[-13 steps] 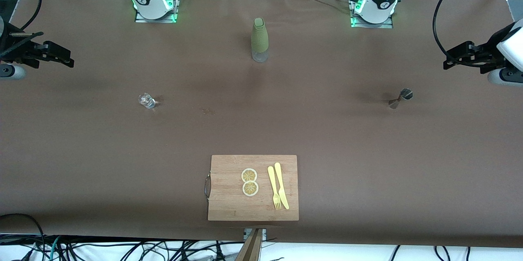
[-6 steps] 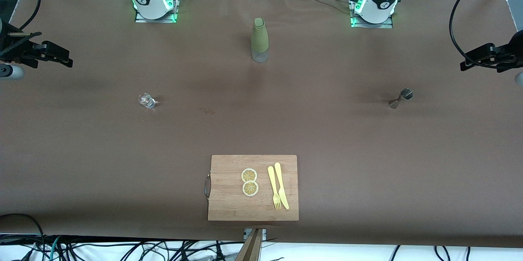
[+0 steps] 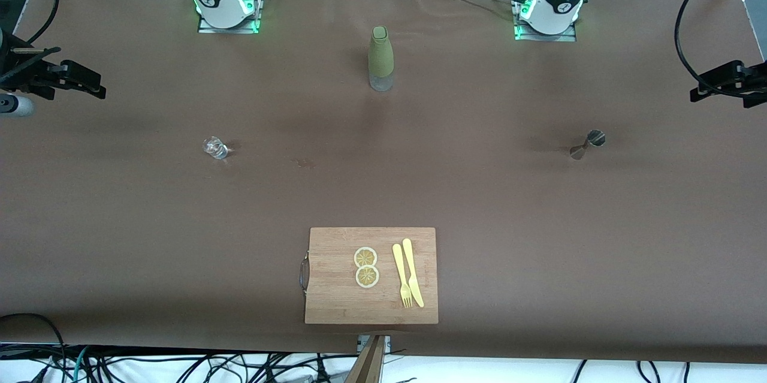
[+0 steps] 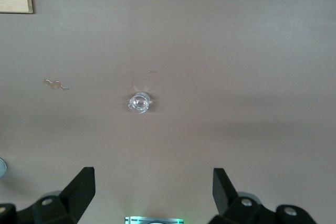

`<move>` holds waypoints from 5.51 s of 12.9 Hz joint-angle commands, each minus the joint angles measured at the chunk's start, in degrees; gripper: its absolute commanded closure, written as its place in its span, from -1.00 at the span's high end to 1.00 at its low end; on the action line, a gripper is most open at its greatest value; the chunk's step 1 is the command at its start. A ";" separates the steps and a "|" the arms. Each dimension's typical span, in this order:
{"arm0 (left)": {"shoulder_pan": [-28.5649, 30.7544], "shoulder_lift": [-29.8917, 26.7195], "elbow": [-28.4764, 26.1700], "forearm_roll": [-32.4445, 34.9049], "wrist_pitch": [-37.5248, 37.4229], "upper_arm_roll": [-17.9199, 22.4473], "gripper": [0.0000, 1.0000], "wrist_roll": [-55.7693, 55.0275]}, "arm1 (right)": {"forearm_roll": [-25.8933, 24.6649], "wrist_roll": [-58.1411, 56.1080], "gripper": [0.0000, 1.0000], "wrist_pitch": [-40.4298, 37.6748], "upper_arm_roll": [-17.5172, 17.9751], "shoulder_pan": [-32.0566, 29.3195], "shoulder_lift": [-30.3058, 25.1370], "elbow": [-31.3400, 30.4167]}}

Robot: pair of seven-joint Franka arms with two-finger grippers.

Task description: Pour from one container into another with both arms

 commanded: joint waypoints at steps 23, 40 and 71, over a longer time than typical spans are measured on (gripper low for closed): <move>-0.68 0.18 -0.21 -0.58 0.04 1.49 1.00 6.52 | -0.50 -0.46 0.98 -0.89 0.18 -0.35 1.49 0.23; 1.25 3.33 -2.05 -7.67 0.48 8.75 1.00 24.49 | 5.72 -41.36 0.98 1.39 -7.37 -2.37 3.69 -4.51; 13.91 45.08 -21.83 -60.87 -5.85 16.87 1.00 153.64 | 76.85 -160.50 0.98 -3.17 -12.57 -6.76 50.36 -17.79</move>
